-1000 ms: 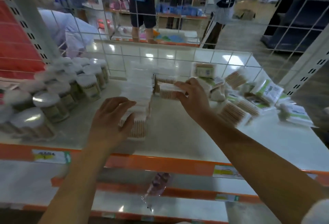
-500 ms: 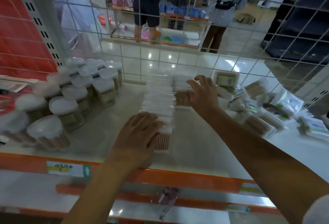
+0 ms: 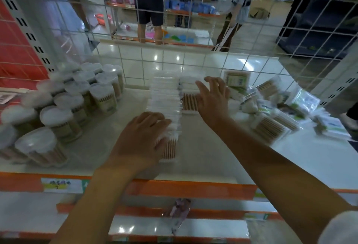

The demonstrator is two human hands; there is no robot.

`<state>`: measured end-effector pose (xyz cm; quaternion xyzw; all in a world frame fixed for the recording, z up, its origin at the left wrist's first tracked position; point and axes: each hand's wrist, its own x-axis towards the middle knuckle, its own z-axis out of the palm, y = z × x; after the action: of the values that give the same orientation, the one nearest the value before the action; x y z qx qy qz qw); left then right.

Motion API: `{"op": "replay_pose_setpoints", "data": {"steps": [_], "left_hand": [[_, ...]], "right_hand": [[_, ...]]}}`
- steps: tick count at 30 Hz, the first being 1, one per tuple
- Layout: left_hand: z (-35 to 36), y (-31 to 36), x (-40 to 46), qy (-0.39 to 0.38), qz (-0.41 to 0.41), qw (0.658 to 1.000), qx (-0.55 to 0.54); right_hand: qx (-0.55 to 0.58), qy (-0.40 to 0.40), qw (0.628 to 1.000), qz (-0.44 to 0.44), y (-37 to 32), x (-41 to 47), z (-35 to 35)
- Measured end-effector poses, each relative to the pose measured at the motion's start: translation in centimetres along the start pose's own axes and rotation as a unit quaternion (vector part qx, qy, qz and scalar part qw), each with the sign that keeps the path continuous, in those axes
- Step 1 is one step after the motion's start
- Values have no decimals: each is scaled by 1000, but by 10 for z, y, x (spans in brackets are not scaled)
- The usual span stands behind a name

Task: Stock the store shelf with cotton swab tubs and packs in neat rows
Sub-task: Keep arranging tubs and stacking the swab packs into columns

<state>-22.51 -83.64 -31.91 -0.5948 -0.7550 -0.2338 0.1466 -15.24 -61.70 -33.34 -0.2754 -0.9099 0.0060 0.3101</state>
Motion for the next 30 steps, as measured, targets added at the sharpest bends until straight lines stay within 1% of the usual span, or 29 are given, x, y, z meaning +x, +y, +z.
{"op": "replay_pose_setpoints", "data": {"steps": [2, 5, 8, 11, 15, 18, 20, 24, 28, 30], "left_hand": [[-5, 9, 11, 17, 5, 1000, -7], [-1, 30, 23, 28, 16, 999, -25], [15, 55, 30, 14, 28, 999, -15], [33, 82, 36, 2, 53, 999, 3], [53, 116, 43, -8, 73, 997, 23], [69, 137, 47, -17, 84, 996, -25], [79, 153, 52, -14, 94, 995, -42], [95, 181, 62, -5, 102, 993, -53], [111, 199, 73, -32, 94, 994, -47], [116, 203, 79, -52, 75, 995, -48]], "right_hand": [[23, 26, 999, 11, 0, -10, -11], [46, 65, 997, -21, 8, -31, -28], [84, 58, 993, -52, 24, -56, -39], [108, 42, 991, -61, 46, -81, -48], [142, 12, 989, -49, 80, -107, -61], [163, 6, 985, -54, 103, -120, -71], [181, 25, 982, -53, 119, -127, -79], [172, 48, 983, -31, 149, -141, -91], [177, 72, 982, -14, 176, -145, -100], [180, 89, 980, 1, 186, -139, -107]]}}
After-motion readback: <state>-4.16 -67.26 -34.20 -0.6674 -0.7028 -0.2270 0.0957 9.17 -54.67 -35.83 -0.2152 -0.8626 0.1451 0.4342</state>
